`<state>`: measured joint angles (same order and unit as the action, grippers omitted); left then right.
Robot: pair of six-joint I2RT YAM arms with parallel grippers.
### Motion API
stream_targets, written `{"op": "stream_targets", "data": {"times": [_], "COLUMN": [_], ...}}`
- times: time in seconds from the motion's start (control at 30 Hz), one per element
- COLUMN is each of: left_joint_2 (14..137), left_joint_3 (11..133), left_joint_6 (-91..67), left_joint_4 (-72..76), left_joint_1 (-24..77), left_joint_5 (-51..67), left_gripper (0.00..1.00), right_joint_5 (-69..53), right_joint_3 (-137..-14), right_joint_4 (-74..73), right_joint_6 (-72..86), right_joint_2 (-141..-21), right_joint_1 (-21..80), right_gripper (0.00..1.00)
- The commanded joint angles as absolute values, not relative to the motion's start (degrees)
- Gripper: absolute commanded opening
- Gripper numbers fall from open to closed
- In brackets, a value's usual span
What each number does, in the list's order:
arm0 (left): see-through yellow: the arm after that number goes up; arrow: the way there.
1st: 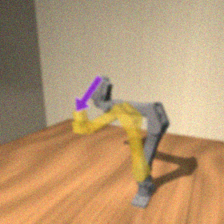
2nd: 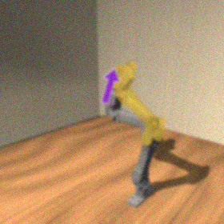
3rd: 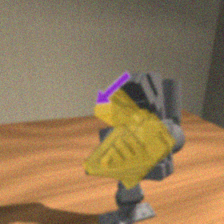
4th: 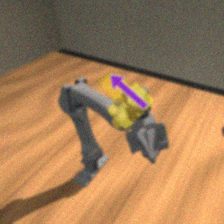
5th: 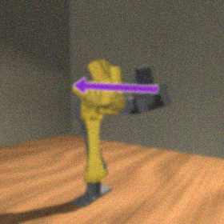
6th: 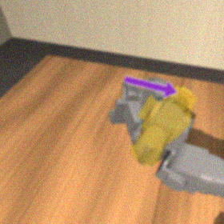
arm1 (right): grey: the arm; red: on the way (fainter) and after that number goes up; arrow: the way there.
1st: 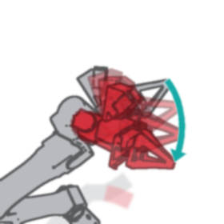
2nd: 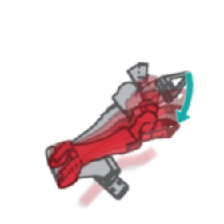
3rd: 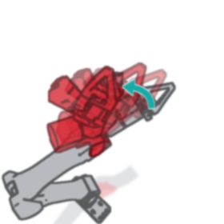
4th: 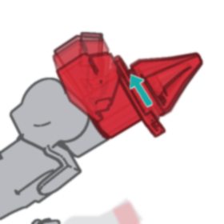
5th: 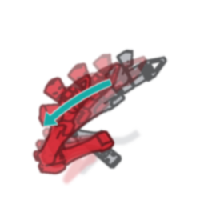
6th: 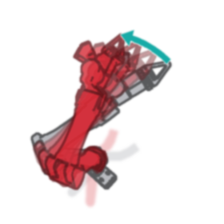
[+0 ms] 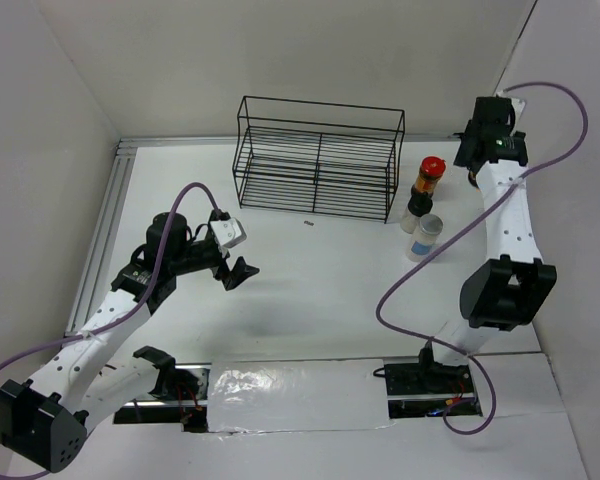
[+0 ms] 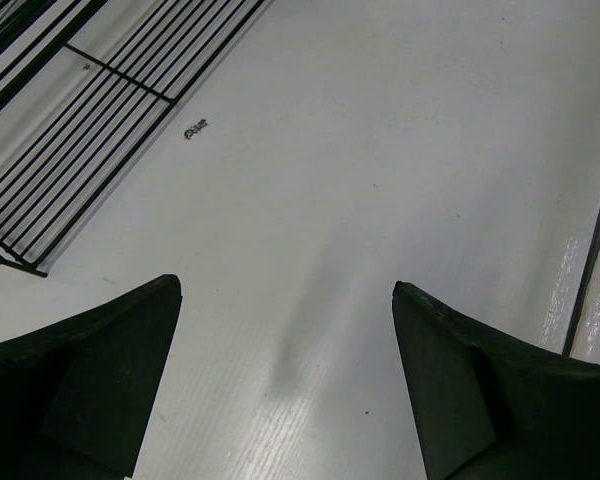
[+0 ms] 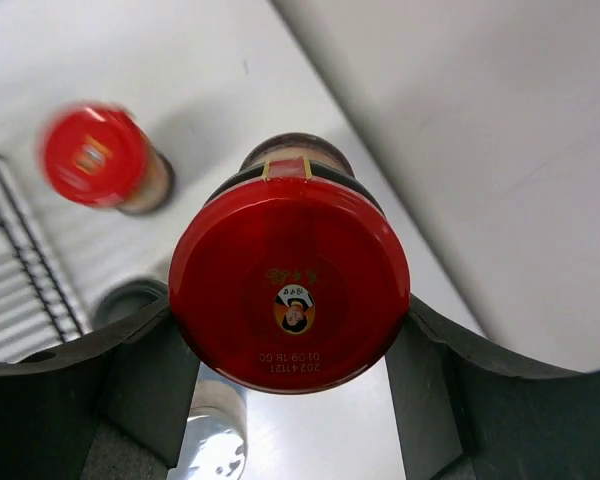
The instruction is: Organize the condiment bottles
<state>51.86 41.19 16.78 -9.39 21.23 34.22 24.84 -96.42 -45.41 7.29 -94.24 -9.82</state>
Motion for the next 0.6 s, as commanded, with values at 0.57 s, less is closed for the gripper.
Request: {"op": "stream_targets", "data": {"times": [0.57], "left_joint_2": [50.63], "left_joint_3": [40.69], "left_joint_6": [12.22], "left_joint_4": [-8.44], "left_joint_1": [20.83], "left_joint_5": [25.31], "left_gripper": [0.99], "right_joint_5": [17.49], "right_joint_3": [-125.33], "right_joint_4": [-48.7], "right_joint_6": [2.46], "right_joint_2": [-101.68], "right_joint_1": [23.12], "right_gripper": [0.0]}}
